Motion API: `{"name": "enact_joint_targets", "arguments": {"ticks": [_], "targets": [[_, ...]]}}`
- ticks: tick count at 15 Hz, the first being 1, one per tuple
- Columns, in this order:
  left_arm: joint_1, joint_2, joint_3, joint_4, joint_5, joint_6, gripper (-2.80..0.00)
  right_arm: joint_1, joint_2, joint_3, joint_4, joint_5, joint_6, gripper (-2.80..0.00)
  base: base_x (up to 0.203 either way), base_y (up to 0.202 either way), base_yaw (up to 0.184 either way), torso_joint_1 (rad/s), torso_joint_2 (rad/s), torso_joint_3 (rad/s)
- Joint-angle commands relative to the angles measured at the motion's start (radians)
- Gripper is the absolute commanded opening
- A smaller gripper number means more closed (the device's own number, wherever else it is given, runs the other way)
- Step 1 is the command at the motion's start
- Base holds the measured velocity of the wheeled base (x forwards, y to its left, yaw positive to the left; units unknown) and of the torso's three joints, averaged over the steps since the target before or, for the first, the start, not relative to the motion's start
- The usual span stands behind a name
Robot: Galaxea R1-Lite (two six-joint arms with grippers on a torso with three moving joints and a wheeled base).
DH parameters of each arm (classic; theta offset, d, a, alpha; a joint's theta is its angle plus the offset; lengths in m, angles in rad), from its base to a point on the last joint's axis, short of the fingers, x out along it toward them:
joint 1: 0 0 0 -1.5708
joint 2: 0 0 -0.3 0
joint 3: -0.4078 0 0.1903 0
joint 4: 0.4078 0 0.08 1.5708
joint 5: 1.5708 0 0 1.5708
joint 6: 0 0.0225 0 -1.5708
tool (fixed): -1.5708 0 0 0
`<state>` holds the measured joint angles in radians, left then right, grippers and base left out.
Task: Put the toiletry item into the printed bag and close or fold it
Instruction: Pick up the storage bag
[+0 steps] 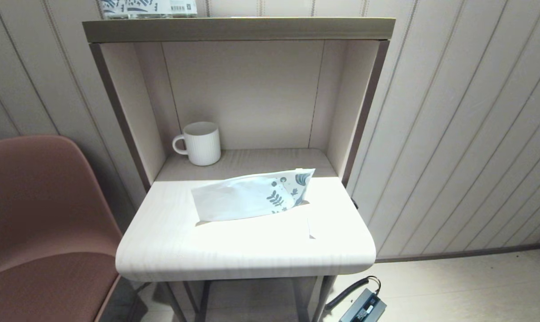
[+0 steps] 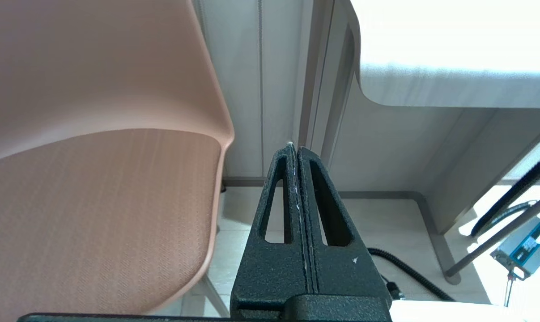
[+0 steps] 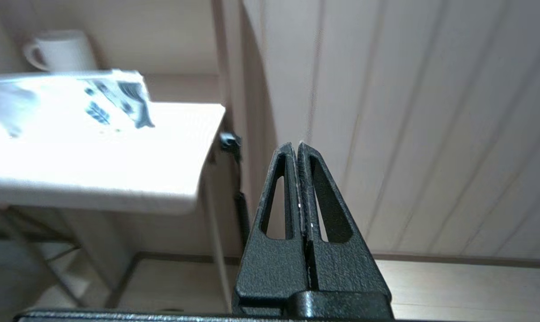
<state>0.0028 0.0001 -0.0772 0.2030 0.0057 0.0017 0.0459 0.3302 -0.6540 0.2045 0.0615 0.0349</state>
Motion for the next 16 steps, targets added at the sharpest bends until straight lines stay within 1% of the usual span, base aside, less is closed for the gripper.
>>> {"name": "enact_joint_targets", "arguments": {"ticks": [1,4,6,7,8,9,10,11,12,13,15,16], "targets": [[0.000,0.000,0.000,0.001,0.000,0.000,-2.80,0.033,0.351,-0.146,0.016,0.006,0.002,-2.80,0.000,0.000,0.000,0.000,0.00,0.000],[0.000,0.000,0.001,0.001,0.000,0.000,-2.80,0.099,0.744,-0.223,0.024,0.013,0.006,-2.80,0.000,0.000,0.000,0.000,0.00,0.000],[0.000,0.000,0.001,0.001,0.000,0.000,-2.80,0.186,0.959,-0.225,-0.048,0.015,0.006,-2.80,0.000,0.000,0.000,0.000,0.00,0.000],[0.000,0.000,0.001,0.001,0.000,0.000,-2.80,0.243,1.053,-0.216,-0.117,0.020,0.001,-2.80,0.000,0.000,0.000,0.000,0.00,0.000],[0.000,0.000,0.001,0.001,0.000,0.000,-2.80,0.304,1.124,-0.207,-0.204,0.032,-0.010,0.00,0.000,0.000,0.000,0.000,0.00,0.000],[0.000,0.000,0.000,0.001,0.000,0.000,-2.80,0.346,1.175,-0.203,-0.290,0.057,-0.020,0.00,0.000,0.000,0.000,0.000,0.00,0.000],[0.000,0.000,0.000,0.001,0.000,0.000,-2.80,0.367,1.202,-0.202,-0.354,0.120,-0.028,0.00,0.000,0.000,0.000,0.000,0.00,0.000],[0.000,0.000,0.001,0.001,0.000,0.000,-2.80,0.373,1.226,-0.201,-0.382,0.180,-0.033,0.00,0.000,0.000,0.000,0.000,0.00,0.000],[0.000,0.000,0.001,0.001,0.000,0.000,-2.80,0.374,1.253,-0.204,-0.414,0.208,-0.035,0.00,0.000,0.000,0.000,0.000,0.00,0.000],[0.000,0.000,0.000,0.001,0.000,0.000,-2.80,0.372,1.288,-0.209,-0.475,0.219,-0.036,0.00,0.000,0.000,0.000,0.000,0.00,0.000],[0.000,0.000,0.001,0.001,0.000,0.000,-2.80,0.369,1.344,-0.215,-0.641,0.223,-0.046,0.00,0.000,0.000,0.000,0.000,0.00,0.000],[0.000,0.000,0.001,0.001,0.000,0.000,-2.80,0.366,1.367,-0.213,-0.696,0.225,-0.068,0.00,0.000,0.000,0.000,0.000,0.00,0.000]]}}
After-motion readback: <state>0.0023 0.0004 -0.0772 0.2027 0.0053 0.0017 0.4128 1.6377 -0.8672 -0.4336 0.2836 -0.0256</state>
